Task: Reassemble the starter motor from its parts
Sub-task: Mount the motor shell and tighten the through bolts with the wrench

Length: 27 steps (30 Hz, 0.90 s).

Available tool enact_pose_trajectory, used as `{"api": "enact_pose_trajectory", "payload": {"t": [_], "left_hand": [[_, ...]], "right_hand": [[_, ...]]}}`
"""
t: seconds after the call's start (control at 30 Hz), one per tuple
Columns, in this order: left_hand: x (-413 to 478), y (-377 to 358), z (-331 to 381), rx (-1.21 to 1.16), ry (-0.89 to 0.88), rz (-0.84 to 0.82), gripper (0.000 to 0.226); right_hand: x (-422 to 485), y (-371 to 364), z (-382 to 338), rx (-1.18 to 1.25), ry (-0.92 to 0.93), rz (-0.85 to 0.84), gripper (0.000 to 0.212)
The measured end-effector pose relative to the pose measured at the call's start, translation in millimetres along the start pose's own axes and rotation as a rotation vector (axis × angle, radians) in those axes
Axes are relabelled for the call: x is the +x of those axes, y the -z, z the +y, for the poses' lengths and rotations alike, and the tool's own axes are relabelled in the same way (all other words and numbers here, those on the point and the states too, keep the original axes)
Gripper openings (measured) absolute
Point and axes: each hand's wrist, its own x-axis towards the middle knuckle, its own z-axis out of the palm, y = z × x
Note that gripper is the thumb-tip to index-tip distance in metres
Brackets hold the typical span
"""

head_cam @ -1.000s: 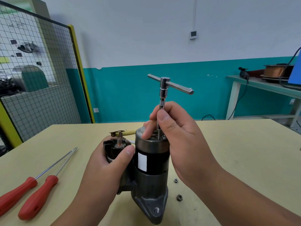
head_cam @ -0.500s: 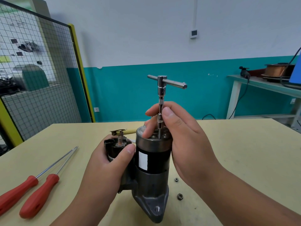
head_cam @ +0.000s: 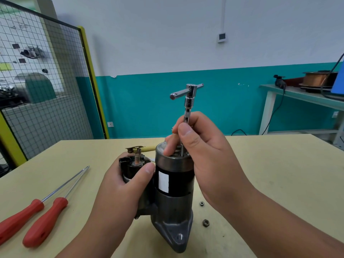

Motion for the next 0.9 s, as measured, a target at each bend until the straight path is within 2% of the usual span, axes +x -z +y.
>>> {"api": "enact_pose_trajectory", "payload": {"t": [0.17,0.3,0.43,0.9], "left_hand": [[0.4,-0.1,0.4,-0.008,0.008,0.004,0.036],[0.2,0.6,-1.1,0.010,-0.002,0.006,0.048],[1.3,0.2,-1.2,0.024,0.005,0.020,0.050],[0.3,0.7,-2.4,0.015,-0.001,0.011,0.050]], "right_hand": [[-0.6,0.0,-0.2,-0.007,0.011,0.004,0.017],[-1.7,0.5,-0.4,0.003,-0.017,-0.001,0.023],[-1.4,1.0,-0.3,0.057,-0.043,0.004,0.028],[-0.5,-0.8,-0.5,-0.032,0.013,0.002,0.018]]}}
